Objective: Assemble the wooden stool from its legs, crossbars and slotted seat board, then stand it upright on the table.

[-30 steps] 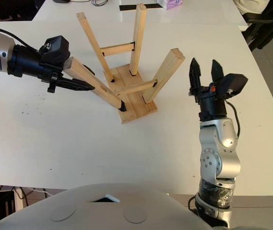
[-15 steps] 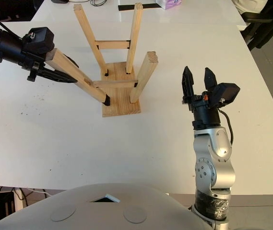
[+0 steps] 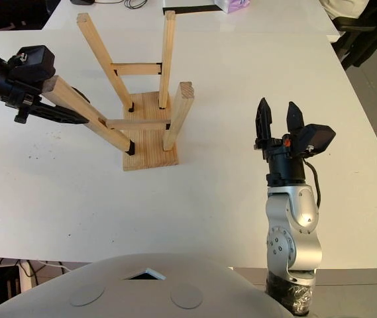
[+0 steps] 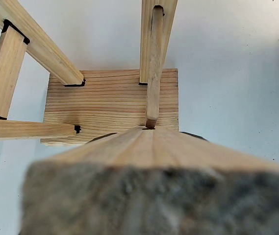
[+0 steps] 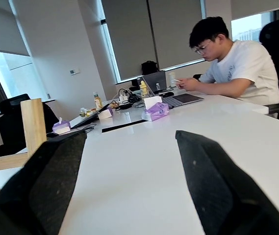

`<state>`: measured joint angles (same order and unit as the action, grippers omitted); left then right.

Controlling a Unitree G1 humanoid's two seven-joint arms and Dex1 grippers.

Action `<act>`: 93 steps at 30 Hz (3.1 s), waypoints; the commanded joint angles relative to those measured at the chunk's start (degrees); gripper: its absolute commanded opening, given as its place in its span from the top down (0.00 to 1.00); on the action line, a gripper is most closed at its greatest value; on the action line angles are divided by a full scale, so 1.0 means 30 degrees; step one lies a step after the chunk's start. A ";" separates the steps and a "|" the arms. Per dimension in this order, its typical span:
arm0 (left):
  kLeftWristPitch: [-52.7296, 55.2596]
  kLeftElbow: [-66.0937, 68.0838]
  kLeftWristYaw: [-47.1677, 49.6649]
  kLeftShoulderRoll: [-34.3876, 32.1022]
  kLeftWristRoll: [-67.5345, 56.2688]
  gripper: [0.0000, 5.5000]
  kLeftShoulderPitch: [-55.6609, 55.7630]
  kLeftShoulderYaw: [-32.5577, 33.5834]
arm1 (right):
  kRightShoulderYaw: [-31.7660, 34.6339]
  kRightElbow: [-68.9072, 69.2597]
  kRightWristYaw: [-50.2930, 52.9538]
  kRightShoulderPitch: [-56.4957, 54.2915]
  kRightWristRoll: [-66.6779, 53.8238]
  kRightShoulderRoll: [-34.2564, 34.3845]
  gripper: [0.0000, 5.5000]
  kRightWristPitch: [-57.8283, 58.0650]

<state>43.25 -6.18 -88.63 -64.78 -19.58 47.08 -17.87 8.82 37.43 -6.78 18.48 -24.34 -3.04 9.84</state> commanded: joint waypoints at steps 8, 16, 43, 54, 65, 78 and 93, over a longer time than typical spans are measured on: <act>0.1737 -0.1108 0.1312 0.0666 0.0161 0.63 -0.0835 -0.0012 | -0.0711 -0.0008 0.0264 -0.0299 0.0643 -0.0026 0.39 0.0004; 0.1946 -0.1223 0.1661 0.0969 0.0343 0.63 -0.0467 -0.0089 | -0.1478 0.1884 0.0755 -0.1333 0.0599 -0.0122 0.39 0.0649; 0.3689 -0.3229 0.3310 0.1684 -0.0678 0.63 -0.1099 0.0411 | -1.3680 -0.2861 0.8292 -1.1328 0.7403 0.4200 1.00 1.2383; 0.3223 -0.3069 0.3017 0.1892 -0.0395 0.63 -0.0480 -0.0215 | -1.4624 -0.2441 0.8045 -0.8614 0.6819 0.3862 1.00 1.3095; 0.3578 -0.3229 0.3209 0.1909 -0.0543 0.63 -0.0674 -0.0288 | -1.4610 -0.0092 0.7084 -1.2694 1.0521 0.2012 1.00 1.1309; 0.4182 -0.3857 0.3831 0.1929 -0.0908 0.63 -0.1335 0.0009 | -1.3726 0.3213 0.6031 -0.9606 0.6554 0.4955 1.00 1.4863; 0.4605 -0.3707 0.3724 0.2517 -0.1142 0.63 -0.0062 -0.0262 | -1.4898 0.0476 0.8197 -0.6251 0.6458 0.3220 1.00 1.3586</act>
<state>56.63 -17.61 -76.75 -58.94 -21.26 45.79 -17.69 -33.62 39.48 17.47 -3.32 -4.38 0.32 50.00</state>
